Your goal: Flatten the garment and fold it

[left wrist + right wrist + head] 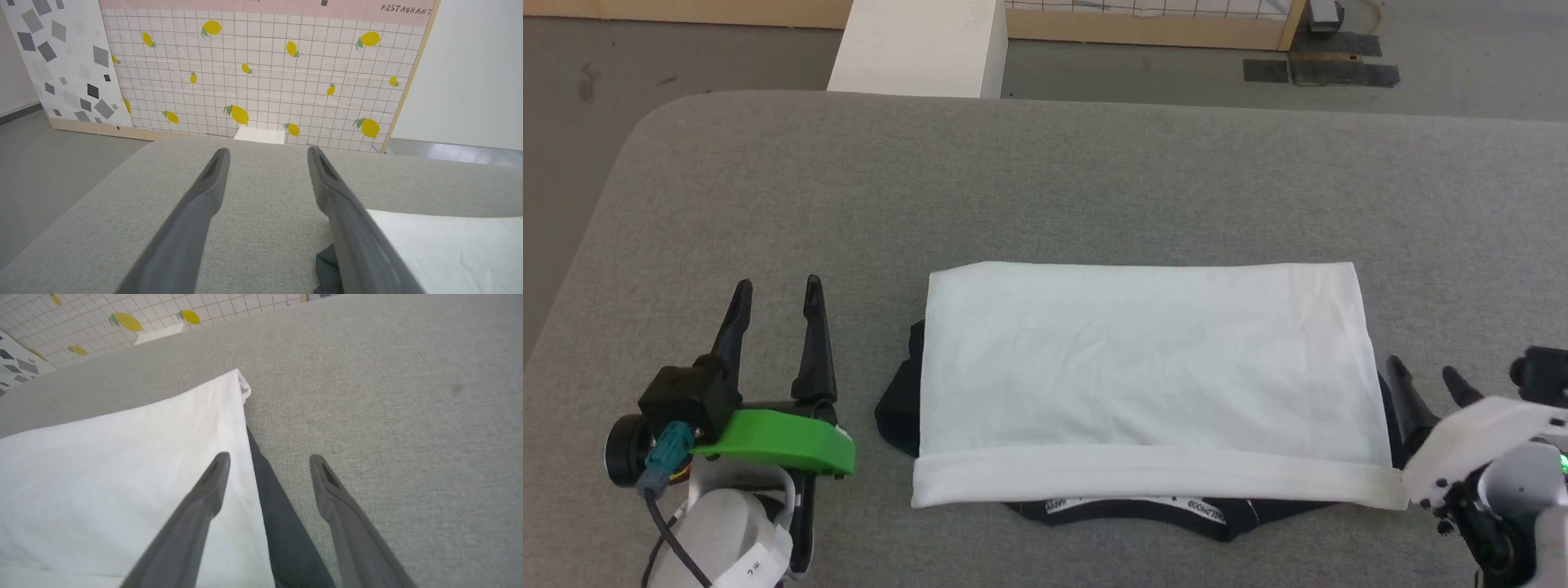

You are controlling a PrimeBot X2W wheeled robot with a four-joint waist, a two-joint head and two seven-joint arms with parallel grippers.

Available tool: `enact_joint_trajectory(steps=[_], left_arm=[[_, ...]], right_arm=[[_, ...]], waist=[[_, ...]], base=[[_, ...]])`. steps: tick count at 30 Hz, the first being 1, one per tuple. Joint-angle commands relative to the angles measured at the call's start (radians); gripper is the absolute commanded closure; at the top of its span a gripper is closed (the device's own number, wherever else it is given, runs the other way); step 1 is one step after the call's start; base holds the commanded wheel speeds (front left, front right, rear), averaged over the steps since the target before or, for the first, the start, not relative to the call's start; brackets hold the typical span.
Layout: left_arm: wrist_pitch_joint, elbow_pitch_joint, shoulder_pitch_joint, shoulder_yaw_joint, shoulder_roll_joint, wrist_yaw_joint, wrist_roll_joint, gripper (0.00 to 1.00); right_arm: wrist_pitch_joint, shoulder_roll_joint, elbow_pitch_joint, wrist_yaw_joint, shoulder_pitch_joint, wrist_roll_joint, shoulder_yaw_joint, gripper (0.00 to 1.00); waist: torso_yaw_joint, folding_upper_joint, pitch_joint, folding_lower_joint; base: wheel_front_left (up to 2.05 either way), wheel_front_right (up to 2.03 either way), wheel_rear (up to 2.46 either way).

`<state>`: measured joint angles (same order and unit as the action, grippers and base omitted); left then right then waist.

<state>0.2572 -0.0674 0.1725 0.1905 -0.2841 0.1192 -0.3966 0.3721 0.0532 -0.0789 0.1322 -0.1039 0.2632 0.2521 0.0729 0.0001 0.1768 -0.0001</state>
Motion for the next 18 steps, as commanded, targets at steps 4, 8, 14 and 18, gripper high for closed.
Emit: enact_joint_trajectory(steps=[4, 8, 14, 18], left_arm=[[0.004, -0.012, 0.019, -0.053, 0.046, -0.042, 0.044, 0.00], [0.004, -0.027, 0.024, -0.100, 0.084, -0.084, 0.077, 0.00], [0.004, -0.049, 0.022, -0.145, 0.128, -0.132, 0.117, 0.00], [0.004, -0.062, 0.021, -0.171, 0.147, -0.160, 0.138, 0.00]], right_arm=[[0.061, -0.003, -0.095, -0.002, -0.074, -0.032, 0.005, 0.00], [0.141, -0.003, -0.180, -0.002, -0.121, -0.048, -0.011, 0.00], [0.254, -0.003, -0.257, -0.002, -0.147, -0.072, -0.019, 0.00], [0.308, -0.003, -0.270, -0.002, -0.145, -0.037, -0.027, 0.78]], waist=[[-0.001, -0.0001, 0.007, 0.0001], [0.002, -0.0001, 0.013, 0.0001], [0.010, -0.0001, 0.016, 0.0001], [0.014, -0.0001, 0.016, 0.0001]], base=[[0.00, 0.00, 0.00], [0.00, 0.00, 0.00], [0.00, 0.00, 0.00], [0.00, 0.00, 0.00]])
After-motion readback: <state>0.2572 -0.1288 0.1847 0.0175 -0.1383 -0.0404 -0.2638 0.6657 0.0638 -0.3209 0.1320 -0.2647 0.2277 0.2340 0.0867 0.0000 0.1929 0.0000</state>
